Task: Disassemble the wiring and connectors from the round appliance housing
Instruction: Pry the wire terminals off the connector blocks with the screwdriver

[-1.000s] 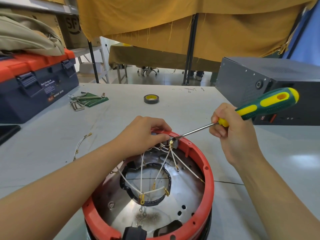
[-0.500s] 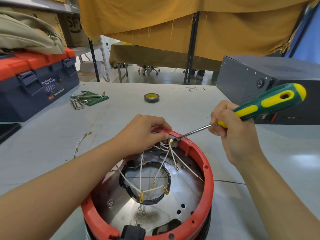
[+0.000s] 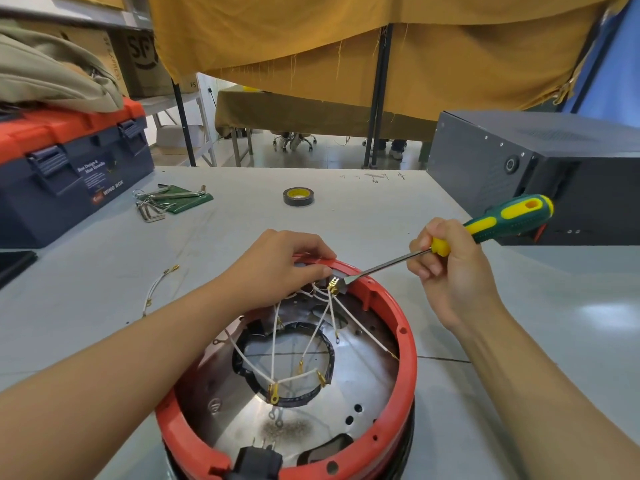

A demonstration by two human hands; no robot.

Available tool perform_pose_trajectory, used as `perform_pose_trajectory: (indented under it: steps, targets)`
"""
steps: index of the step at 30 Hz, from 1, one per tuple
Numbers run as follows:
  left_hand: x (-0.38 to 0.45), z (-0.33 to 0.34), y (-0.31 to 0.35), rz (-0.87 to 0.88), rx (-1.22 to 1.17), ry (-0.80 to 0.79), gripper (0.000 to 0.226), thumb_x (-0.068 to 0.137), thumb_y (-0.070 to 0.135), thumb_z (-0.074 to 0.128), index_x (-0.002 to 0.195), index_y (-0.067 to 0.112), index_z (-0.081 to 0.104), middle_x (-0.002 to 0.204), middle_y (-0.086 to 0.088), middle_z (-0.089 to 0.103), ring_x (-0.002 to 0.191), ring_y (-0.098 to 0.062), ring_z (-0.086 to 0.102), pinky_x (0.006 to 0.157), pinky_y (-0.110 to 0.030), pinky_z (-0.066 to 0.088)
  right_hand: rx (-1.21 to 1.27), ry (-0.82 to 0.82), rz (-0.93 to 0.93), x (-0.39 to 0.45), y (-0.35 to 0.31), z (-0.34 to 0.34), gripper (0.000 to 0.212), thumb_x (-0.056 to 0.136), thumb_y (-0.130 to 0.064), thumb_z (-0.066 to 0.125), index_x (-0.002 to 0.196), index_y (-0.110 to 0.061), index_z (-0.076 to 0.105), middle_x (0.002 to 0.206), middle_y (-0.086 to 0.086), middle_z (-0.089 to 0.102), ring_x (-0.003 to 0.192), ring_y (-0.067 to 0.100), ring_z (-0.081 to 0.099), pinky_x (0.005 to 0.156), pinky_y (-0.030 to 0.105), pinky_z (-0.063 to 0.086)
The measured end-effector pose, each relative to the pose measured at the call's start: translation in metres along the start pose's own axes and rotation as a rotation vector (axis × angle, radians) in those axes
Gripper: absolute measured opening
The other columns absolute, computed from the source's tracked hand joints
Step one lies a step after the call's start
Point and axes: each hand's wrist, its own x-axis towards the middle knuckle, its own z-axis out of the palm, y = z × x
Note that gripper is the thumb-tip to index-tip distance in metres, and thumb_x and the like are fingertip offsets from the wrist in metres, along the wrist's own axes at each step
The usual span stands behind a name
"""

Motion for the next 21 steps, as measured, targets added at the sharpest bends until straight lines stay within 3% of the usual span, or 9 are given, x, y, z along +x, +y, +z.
perform_pose_trajectory:
  steps: [5,13,18,21]
  targets:
    - [-0.002,-0.002,0.001,-0.008,-0.027,-0.008,0.016,0.084,0.028,0.068,0.099,0.031,0.071,0.093,0.020,0.068,0.088,0.012,0.057,0.074,0.003,0.035,-0.165,-0.130,0.001,-0.008,0.011,0.020,0.021,0.068,-0.014,0.052,0.047,-0.013,0.048,0.057,0.015,0.030,0.038,0.009,0.024,0.043,0.020,0.024]
    - [-0.002,-0.006,0.000,-0.019,-0.073,-0.019,0.023,0.089,0.022,0.061,0.110,0.028,0.067,0.107,0.016,0.067,0.097,0.009,0.059,0.083,-0.002,0.040,0.085,-0.013,-0.066,-0.004,-0.012,-0.001,0.045,0.087,-0.003,0.040,0.046,-0.017,0.052,0.053,-0.003,0.046,0.039,0.007,0.027,0.041,0.018,0.028]
    - [-0.005,-0.015,0.002,-0.060,-0.091,0.043,0.021,0.089,0.016,0.059,0.108,0.023,0.066,0.109,0.009,0.065,0.101,0.002,0.058,0.089,-0.014,0.046,0.059,-0.025,-0.066,-0.006,-0.008,0.006,0.042,0.086,-0.006,0.047,0.047,-0.018,0.057,0.057,-0.003,0.050,0.039,0.008,0.031,0.042,0.020,0.035]
    - [-0.007,-0.023,0.001,-0.083,0.001,-0.041,0.022,0.088,0.020,0.061,0.109,0.026,0.065,0.110,0.011,0.064,0.100,-0.001,0.058,0.083,-0.008,0.043,-0.046,-0.051,-0.099,-0.008,-0.006,0.009,0.031,0.075,-0.013,0.051,0.046,-0.021,0.057,0.058,-0.003,0.052,0.039,0.009,0.031,0.044,0.022,0.037]
